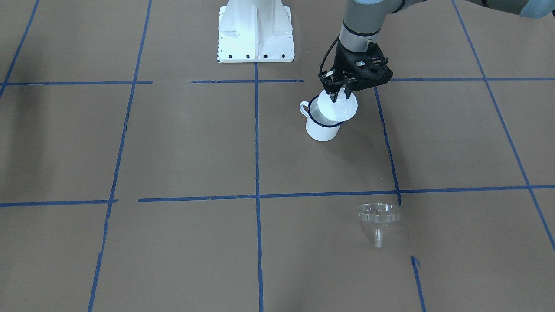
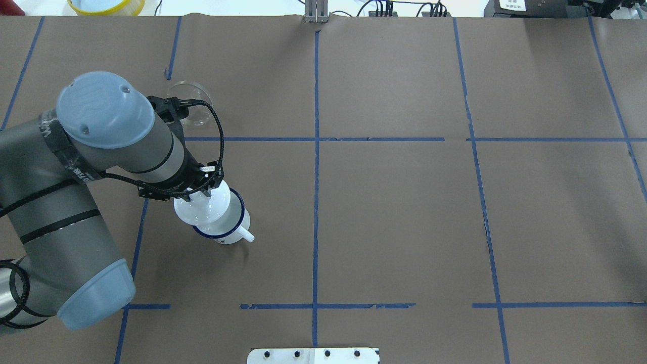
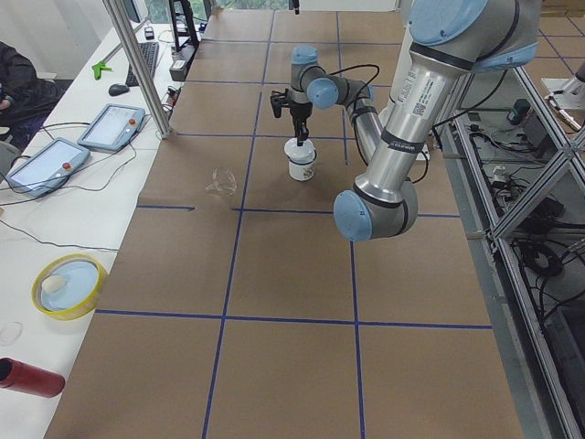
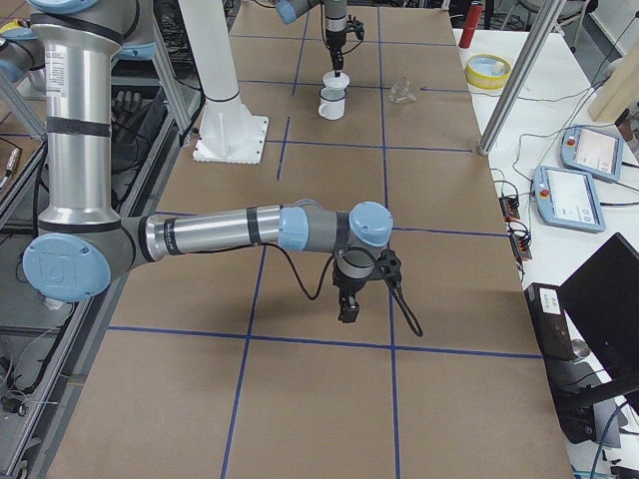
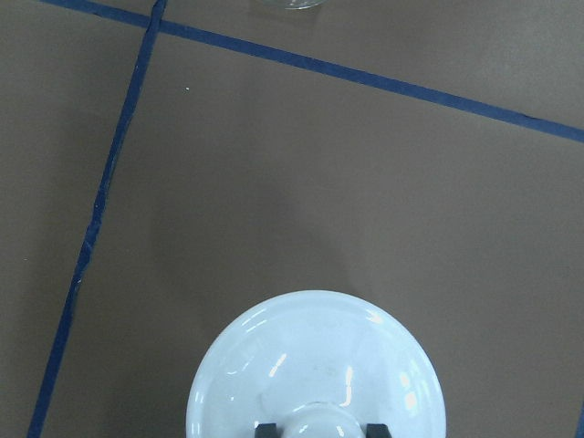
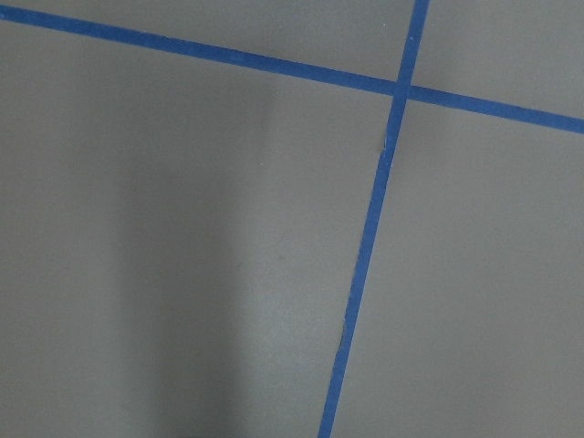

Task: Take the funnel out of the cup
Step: 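Lower the lid onto the mug opening and open the left gripper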

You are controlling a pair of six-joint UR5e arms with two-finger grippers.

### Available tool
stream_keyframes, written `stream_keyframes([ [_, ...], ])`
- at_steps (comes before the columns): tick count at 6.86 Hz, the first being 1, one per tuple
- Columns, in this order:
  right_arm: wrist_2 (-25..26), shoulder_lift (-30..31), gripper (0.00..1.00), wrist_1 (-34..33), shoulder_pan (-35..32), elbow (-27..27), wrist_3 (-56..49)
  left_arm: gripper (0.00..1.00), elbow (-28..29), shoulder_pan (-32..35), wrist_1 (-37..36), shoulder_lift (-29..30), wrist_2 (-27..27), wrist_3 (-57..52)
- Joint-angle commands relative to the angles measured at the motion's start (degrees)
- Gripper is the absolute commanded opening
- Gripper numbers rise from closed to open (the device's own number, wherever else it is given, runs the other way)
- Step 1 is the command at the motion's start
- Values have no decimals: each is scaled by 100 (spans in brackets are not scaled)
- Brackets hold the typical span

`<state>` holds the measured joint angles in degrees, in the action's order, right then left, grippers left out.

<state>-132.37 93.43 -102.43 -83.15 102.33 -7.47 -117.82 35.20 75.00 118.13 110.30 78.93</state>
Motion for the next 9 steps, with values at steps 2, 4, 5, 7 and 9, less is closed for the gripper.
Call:
stream_keyframes([
  [2, 0, 0, 100, 4, 0, 6, 0, 0, 137, -4, 190, 8, -9, -9],
  [4, 0, 0, 100, 4, 0, 6, 0, 0, 128, -30, 190, 8, 0, -9],
  [5, 0, 0, 100, 4, 0, 6, 0, 0, 198, -74, 260, 8, -9, -9],
  [7, 0, -9, 100, 4, 0, 6, 0, 0, 303, -83, 391, 9, -9, 0],
  [9, 0, 0, 100, 4, 0, 6, 0, 0, 313, -101, 392, 8, 0, -9],
])
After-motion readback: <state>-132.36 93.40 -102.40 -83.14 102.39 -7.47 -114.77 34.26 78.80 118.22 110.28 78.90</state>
